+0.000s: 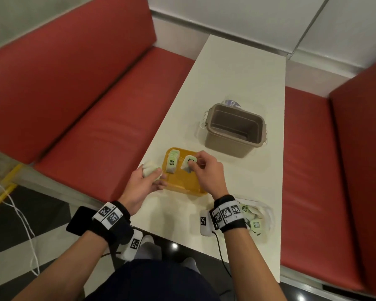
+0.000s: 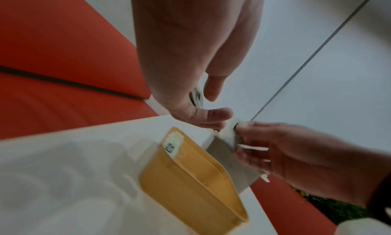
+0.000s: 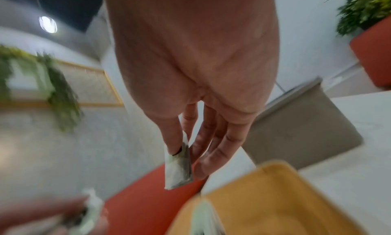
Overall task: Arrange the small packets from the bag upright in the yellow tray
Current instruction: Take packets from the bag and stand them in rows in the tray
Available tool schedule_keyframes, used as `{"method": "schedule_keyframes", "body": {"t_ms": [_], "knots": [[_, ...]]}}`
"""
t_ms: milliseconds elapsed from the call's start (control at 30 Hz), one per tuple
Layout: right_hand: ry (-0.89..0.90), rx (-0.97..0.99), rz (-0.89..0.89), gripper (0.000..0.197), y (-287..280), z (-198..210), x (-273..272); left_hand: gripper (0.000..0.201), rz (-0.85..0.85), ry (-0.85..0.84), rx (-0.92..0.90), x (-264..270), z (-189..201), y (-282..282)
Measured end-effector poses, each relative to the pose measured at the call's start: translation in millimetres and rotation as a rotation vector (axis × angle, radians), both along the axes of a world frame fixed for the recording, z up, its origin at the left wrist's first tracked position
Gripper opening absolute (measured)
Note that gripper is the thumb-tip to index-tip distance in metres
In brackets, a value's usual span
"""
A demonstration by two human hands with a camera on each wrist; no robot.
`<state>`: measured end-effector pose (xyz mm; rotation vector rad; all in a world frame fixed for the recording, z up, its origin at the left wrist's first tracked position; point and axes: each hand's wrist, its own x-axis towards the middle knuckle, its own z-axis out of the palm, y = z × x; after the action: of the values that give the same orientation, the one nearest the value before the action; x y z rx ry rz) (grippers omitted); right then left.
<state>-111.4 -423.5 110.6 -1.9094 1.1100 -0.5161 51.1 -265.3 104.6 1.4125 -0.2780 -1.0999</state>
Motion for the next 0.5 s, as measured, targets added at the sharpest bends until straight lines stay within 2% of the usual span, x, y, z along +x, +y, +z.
{"method": "schedule_keyframes", "body": {"t_ms": [200,333,500], "knots": [[0.278,0.052,0.071,0.010,1,-60,59,0.011,-0.007,-0.034,0.077,41,-13,0],[0.332,0.050,0.082,0.008,4,-77,85,0.031,-0.066,-0.053,0.131,55,-28,-6],[0.404,0.025,0.037,0.011,3,-88,96,0.038,-0.116,-0.080,0.178,62,-44,-14]]}}
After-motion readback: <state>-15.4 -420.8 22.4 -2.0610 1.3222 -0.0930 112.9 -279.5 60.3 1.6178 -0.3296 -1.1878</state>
